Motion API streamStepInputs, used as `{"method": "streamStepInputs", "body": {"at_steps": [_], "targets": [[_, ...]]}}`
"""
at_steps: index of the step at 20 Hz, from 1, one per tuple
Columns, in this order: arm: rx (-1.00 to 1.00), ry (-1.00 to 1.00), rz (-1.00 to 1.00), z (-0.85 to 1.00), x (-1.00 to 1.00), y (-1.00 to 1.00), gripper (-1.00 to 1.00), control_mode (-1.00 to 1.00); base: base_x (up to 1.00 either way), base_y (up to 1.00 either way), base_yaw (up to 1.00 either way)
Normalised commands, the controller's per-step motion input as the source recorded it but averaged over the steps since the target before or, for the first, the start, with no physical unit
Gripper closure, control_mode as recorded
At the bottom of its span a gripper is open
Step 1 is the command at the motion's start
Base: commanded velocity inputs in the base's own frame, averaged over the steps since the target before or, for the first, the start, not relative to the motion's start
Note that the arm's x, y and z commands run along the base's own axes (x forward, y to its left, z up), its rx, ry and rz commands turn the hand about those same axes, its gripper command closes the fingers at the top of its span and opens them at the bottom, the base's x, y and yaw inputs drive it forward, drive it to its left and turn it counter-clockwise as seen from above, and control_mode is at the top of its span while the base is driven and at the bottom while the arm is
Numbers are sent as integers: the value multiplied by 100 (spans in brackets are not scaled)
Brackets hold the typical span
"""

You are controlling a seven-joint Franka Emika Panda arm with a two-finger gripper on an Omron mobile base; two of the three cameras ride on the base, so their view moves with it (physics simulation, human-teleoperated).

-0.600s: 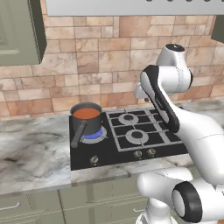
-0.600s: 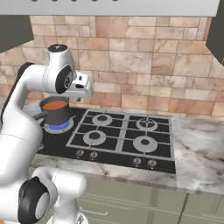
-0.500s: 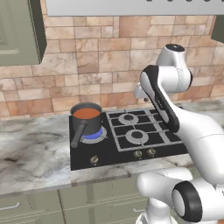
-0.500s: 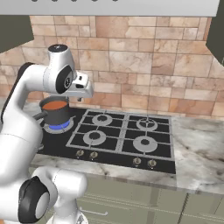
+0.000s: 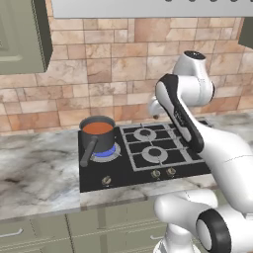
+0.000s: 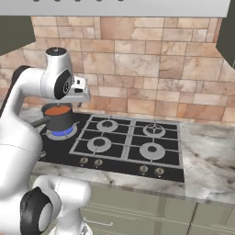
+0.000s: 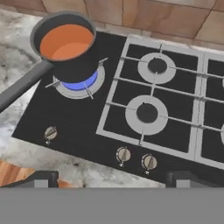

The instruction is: Wait until the marinara sauce is simmered to a deep red color and then turn off the stove.

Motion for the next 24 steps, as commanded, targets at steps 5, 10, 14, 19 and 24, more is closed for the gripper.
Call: {"method": "streamStepInputs", "body": {"at_steps": [5,10,14,19,24], "targets": [[-2,0,41,-3,-61,71,-100,-100,0,0,0],[-9,0,29,-4,-50,95,-100,-100,0,0,0],[-12,6,12,-2,-28,69,-100,-100,0,0,0],[-3,0,0,-4,0,8,-100,-100,0,0,0],[-1,2,0,-35,0,12,-100,-100,0,0,0]]}}
